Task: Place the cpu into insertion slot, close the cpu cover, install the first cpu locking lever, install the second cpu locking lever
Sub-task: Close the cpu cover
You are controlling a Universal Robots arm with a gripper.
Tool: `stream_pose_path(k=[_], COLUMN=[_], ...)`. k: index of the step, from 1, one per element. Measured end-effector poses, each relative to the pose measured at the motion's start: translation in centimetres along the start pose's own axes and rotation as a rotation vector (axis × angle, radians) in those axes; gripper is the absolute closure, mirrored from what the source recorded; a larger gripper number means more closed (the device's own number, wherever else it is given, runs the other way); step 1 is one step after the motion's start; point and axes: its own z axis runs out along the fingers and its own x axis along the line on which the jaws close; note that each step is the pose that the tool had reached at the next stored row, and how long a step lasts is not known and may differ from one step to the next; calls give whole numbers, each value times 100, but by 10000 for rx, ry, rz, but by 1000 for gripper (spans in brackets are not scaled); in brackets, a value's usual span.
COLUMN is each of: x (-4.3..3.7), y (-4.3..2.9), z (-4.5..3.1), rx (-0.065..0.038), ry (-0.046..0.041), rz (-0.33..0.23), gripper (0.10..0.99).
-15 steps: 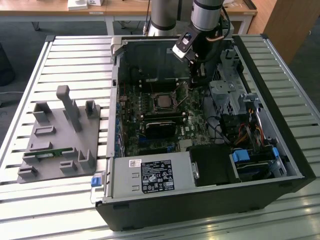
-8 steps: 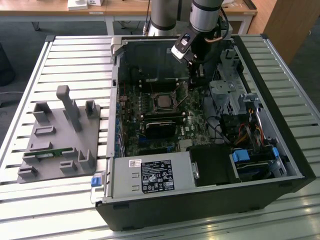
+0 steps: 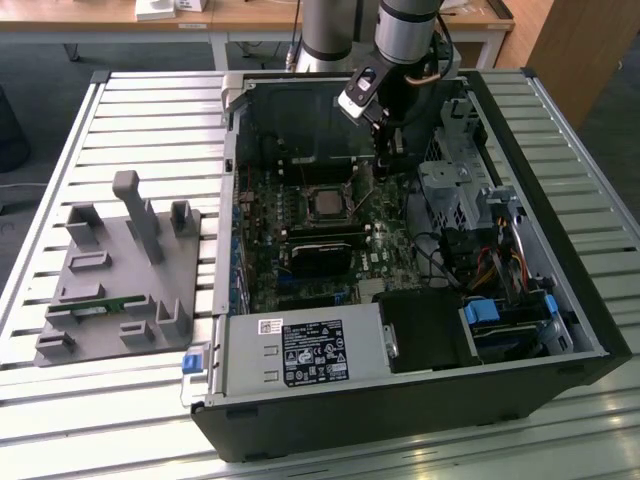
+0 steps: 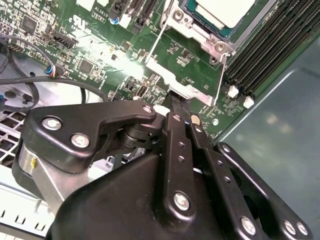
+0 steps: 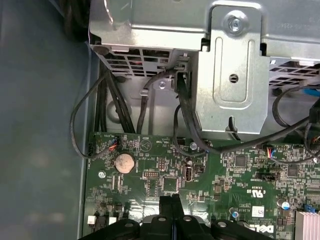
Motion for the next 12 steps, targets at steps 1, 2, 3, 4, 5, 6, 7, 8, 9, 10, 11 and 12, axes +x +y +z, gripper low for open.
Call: stream_pose_path(k=[1,2,3,4,5,6,7,8,9,10,11,12], x=[0,0,1,1,1,2,2,2,2,3,3,3], y=[-7,-11,-14,-18,-22,-28,-34,-40,-47,-52,-57,-60], z=[0,0,0,0,0,-1,0,-1,0,0,-1,-1], rx=[1,0,0,0,0,1,0,0,0,0,0,0], ry=[-1,-1,0,0,-1,-2,-1,-1,-1,-1,-1,-1], rz=[0,0,0,0,1,0,0,0,0,0,0,0], gripper=[980,980,980,980,980,980,980,980,980,980,980,980])
